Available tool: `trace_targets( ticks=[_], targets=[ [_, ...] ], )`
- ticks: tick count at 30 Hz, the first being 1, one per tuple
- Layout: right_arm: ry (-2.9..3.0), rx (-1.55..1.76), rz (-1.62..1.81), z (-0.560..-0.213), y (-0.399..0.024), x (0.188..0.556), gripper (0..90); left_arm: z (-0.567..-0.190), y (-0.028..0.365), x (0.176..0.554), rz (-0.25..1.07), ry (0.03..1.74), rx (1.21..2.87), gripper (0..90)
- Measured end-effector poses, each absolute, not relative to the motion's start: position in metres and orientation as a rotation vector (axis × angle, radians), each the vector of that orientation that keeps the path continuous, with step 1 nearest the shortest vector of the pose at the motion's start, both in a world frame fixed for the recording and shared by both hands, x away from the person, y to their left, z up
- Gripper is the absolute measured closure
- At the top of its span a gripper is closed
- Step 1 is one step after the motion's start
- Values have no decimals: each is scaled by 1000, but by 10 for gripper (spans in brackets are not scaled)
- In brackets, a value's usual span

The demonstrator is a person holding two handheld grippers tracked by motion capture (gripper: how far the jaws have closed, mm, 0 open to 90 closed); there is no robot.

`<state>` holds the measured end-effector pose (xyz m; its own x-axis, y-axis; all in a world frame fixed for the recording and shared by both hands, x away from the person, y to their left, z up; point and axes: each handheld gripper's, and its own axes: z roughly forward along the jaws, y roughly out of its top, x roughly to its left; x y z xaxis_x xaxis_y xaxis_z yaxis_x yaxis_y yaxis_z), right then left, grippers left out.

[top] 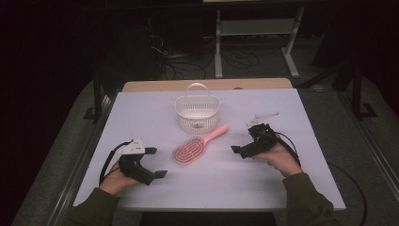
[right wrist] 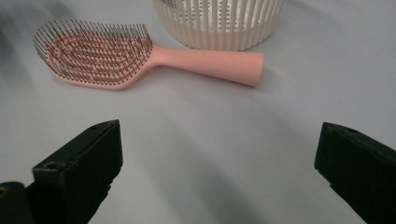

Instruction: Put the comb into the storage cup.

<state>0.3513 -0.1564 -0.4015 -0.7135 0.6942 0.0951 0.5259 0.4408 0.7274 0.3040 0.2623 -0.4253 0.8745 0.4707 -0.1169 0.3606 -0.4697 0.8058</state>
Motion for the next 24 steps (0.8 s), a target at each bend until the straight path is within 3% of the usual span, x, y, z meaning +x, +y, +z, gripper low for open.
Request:
trace_targets(
  ticks=[24],
  targets=[
    [2479, 1056, 1157, -395, -145, 374, 12, -426, 262, 305, 148, 599, 2107, 0]
  ],
)
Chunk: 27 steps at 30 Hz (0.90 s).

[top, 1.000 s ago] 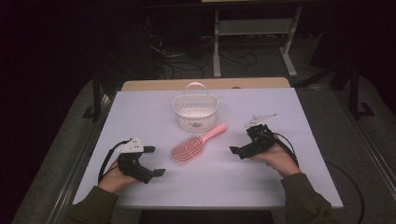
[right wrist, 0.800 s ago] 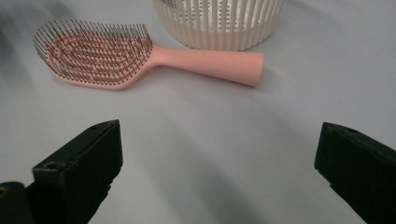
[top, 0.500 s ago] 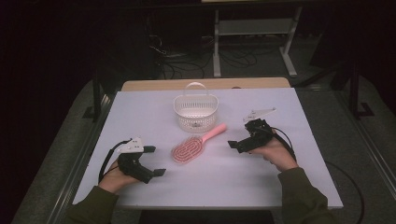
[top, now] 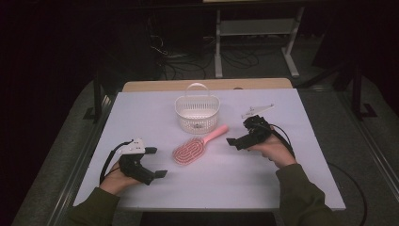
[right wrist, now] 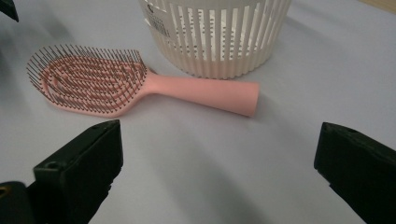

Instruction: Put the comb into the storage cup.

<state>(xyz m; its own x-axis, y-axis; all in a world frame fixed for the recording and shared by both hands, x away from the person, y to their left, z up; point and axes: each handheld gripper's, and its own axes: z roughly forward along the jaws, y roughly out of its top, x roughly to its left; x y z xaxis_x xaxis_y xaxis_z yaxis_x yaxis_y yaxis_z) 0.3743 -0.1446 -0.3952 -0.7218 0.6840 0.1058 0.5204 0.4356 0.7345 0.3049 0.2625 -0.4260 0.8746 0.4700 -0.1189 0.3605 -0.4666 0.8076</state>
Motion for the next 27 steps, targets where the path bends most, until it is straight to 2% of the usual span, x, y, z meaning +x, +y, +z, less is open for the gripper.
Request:
trace_targets(
  ticks=[27],
  targets=[
    [2468, 1069, 1138, -383, -137, 403, 27, -426, 264, 305, 148, 601, 2099, 0]
  ],
)
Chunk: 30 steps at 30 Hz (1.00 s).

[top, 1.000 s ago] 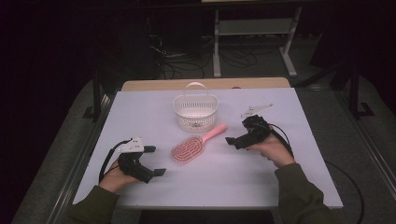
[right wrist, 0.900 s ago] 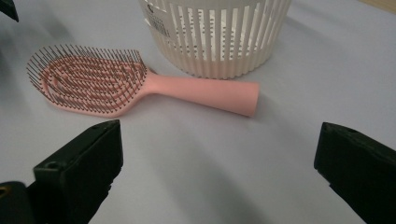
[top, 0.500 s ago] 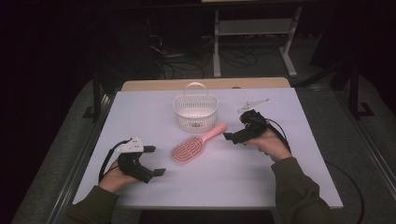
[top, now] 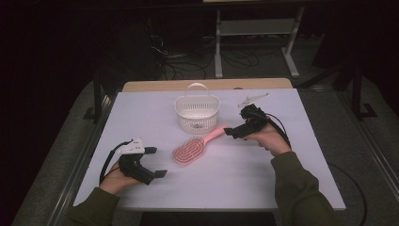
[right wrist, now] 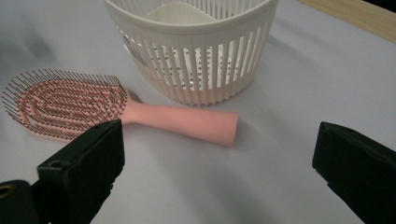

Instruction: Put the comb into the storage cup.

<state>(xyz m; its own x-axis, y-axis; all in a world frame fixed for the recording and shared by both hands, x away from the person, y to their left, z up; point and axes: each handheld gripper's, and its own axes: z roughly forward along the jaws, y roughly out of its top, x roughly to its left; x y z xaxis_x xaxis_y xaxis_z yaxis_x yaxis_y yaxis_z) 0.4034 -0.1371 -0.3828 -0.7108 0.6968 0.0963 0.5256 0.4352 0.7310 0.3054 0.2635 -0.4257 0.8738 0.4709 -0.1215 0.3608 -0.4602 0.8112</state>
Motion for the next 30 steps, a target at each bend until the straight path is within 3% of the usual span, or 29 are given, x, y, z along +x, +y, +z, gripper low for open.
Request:
trace_targets(
  ticks=[16, 30],
  targets=[
    [2466, 1080, 1100, -384, -127, 420, 67, -425, 264, 305, 150, 608, 2096, 0],
    [2448, 1137, 1046, -388, -125, 433, 208, -425, 264, 305, 152, 609, 2099, 0]
  ],
)
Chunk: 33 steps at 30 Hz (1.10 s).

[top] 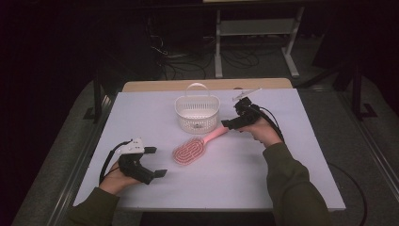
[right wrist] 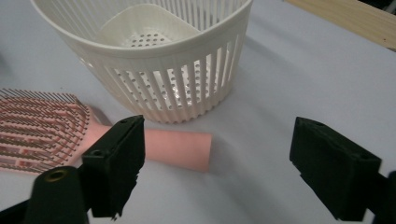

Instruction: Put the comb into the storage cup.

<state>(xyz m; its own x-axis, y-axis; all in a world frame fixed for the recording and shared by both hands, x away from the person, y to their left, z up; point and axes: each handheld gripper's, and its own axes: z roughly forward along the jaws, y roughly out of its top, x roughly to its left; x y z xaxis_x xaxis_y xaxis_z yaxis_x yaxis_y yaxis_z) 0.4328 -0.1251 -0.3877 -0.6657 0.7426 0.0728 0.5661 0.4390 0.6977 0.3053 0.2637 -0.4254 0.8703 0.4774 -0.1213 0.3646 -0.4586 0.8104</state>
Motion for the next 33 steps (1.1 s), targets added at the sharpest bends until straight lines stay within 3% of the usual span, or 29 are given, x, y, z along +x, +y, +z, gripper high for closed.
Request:
trace_targets(
  ticks=[8, 9, 10, 21, 27, 33],
  targets=[
    [2460, 1154, 1039, -393, -125, 438, 381, -425, 264, 305, 151, 611, 2096, 0],
    [2461, 1151, 1030, -394, -123, 439, 460, -425, 264, 305, 151, 611, 2096, 0],
    [2461, 1151, 1030, -394, -123, 439, 460, -425, 264, 305, 150, 611, 2096, 0],
    [2508, 1118, 977, -400, -111, 444, 794, -425, 263, 305, 152, 611, 2099, 0],
    [2515, 1130, 970, -402, -109, 448, 890, -425, 264, 305, 152, 615, 2095, 0],
    [2525, 1134, 976, -404, -107, 450, 892, -425, 264, 305, 153, 615, 2093, 0]
  ],
)
